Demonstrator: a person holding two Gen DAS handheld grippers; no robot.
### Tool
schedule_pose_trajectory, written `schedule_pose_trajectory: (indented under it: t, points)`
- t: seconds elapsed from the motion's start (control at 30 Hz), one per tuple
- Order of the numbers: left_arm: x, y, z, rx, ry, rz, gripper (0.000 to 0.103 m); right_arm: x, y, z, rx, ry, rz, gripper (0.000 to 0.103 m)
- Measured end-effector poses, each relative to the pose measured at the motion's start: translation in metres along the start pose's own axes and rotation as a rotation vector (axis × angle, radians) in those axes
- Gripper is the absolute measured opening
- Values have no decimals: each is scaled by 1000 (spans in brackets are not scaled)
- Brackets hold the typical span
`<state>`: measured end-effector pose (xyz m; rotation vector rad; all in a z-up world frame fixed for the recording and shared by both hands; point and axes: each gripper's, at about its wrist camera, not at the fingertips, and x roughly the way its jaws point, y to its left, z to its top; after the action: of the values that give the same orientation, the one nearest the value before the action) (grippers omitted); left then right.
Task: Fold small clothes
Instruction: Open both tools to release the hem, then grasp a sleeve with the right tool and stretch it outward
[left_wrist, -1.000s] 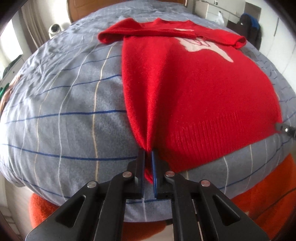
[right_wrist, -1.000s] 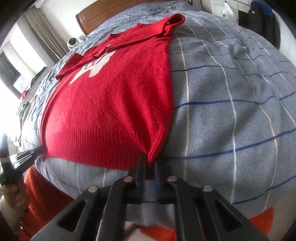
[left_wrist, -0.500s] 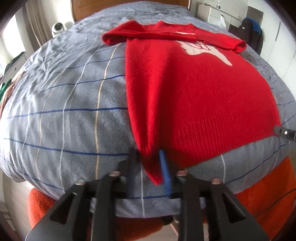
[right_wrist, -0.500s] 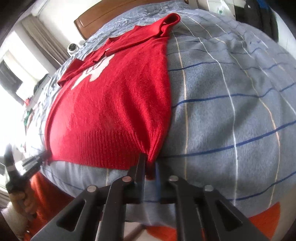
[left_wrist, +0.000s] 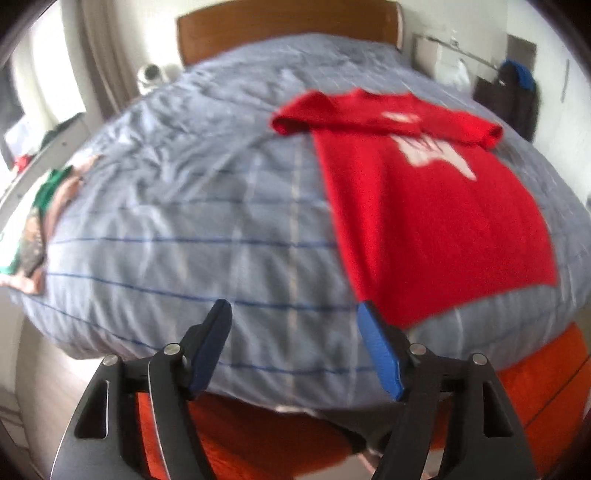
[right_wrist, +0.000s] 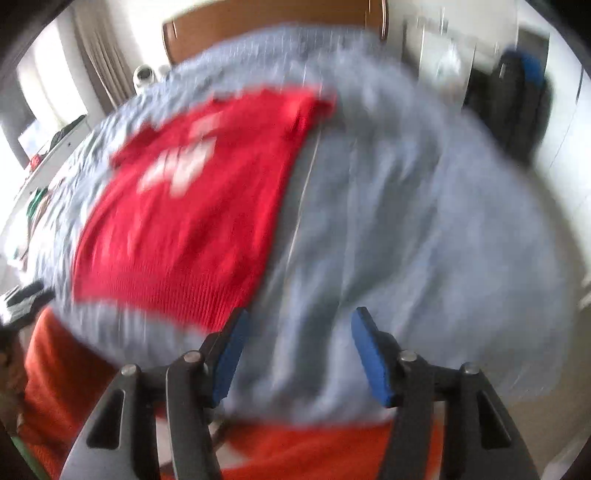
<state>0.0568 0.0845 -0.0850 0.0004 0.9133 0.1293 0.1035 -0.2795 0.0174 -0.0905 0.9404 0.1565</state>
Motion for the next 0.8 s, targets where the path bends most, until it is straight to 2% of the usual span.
schedule_pose_trajectory:
  t: [0.07,0.13,0.17,0.27,0.37,0.4,0.43,0.47,0.5,0.57,0.6,0.63,0.7,0.8]
  points:
    - [1,3,4,-19,1,12,73,-5,7,43,-36,-75,-3,67]
    - [0,5,5,-43,3,6,73,6,28,79,-108,-132,44,83]
    - [-2,6,5,-51,3,4,73,18,42,95,-159,-144,68,83]
    - [-9,9,1,-46,-2,26,73,76,92,131,-330,-88,82,82]
    - [-17,15,-3,-33,-13,83,74,142,140,148,-502,-15,22,82]
    - [-19,20,-5,-38,-14,102,74,166,154,150,-558,15,-20,76]
    - [-20,25,-7,-46,-13,114,75,181,159,151,-584,31,-42,63]
    - [-21,29,-9,-56,-11,122,76,202,166,153,-598,58,-54,59]
    - [-21,36,-12,-72,-4,131,76,216,167,152,-593,82,-53,55]
    - [-19,44,-17,-92,12,140,76,230,162,155,-541,84,-23,40]
    - [-17,49,-19,-102,24,144,76,228,159,158,-499,55,-21,13]
    - [-16,52,-21,-110,30,145,76,221,153,163,-436,12,-28,7]
    - [-13,56,-25,-119,35,140,76,197,128,173,-310,-73,-2,7]
    - [-8,56,-26,-125,39,120,76,158,64,184,-172,-147,-52,7]
